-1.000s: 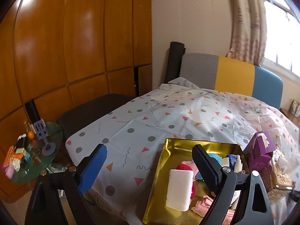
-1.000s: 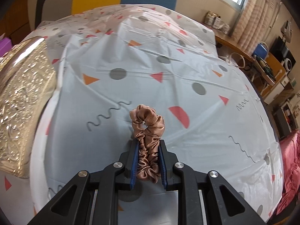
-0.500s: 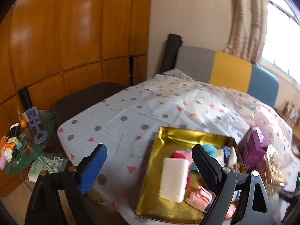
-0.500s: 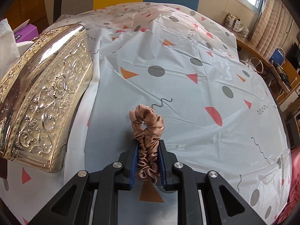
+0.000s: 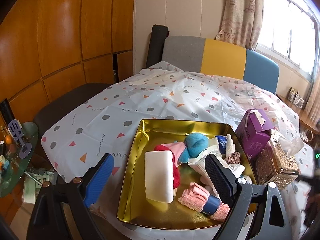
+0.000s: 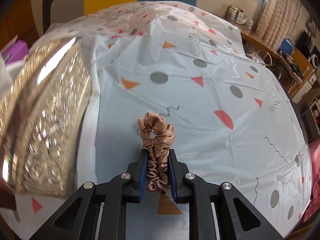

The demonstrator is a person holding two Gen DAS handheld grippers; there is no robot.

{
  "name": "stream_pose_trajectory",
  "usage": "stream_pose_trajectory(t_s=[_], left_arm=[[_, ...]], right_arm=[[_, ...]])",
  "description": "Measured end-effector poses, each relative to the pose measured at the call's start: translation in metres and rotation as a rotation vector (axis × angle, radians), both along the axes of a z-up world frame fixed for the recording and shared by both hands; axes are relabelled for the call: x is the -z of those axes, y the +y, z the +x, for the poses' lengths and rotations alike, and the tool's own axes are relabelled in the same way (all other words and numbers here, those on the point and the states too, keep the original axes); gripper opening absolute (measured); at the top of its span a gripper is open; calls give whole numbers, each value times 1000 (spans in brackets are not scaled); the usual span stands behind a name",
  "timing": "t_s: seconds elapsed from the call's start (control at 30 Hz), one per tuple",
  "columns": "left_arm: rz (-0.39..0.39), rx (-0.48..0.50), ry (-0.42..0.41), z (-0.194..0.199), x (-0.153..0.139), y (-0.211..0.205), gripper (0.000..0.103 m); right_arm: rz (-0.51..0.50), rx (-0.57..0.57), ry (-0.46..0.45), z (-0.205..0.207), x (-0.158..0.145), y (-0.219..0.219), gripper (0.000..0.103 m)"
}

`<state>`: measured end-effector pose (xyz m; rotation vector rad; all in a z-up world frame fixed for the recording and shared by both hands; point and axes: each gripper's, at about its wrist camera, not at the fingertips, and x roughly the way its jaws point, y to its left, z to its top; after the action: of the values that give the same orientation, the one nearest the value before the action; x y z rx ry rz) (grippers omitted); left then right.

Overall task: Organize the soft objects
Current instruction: 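Carry the pink scrunchie over the gold tray with the right gripper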

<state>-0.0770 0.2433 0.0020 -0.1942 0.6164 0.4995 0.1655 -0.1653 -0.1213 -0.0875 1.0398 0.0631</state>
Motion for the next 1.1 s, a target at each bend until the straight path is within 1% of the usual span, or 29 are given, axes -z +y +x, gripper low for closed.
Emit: stream_pose_trajectory(t_s=[0.07,0.13,0.33,0.47,0.6,0.67,0.73,0.87,0.97,1.1], left_arm=[[-5,1,9,2,3,1,93],[-16,7,15,3,7,2,93],[-19,31,33,7,14,-3,93],[-18,47,49,11,17,-5,93],[-12,54,53,12,18,-7,93],[-4,55,55,13,18,-7,93],[-1,51,59,14,19,-7,93],[6,43,61,12,19,-4,93],[3,35,60,11,18,-1,93],[3,24,56,9,18,2,93]], right_arm=[[15,7,-39,5,-20,1,18],[19,3,-95,9,-48,5,18],[63,-74,-237,14,-126,38,18],[94,-180,-298,3,-163,78,18],[132,-342,-348,-24,-188,131,18],[153,-427,-341,-37,-191,159,18],[174,-516,-314,-50,-187,189,18],[187,-655,-242,-70,-163,242,18],[193,-697,-174,-77,-136,267,18],[184,-705,-88,-76,-99,288,18]])
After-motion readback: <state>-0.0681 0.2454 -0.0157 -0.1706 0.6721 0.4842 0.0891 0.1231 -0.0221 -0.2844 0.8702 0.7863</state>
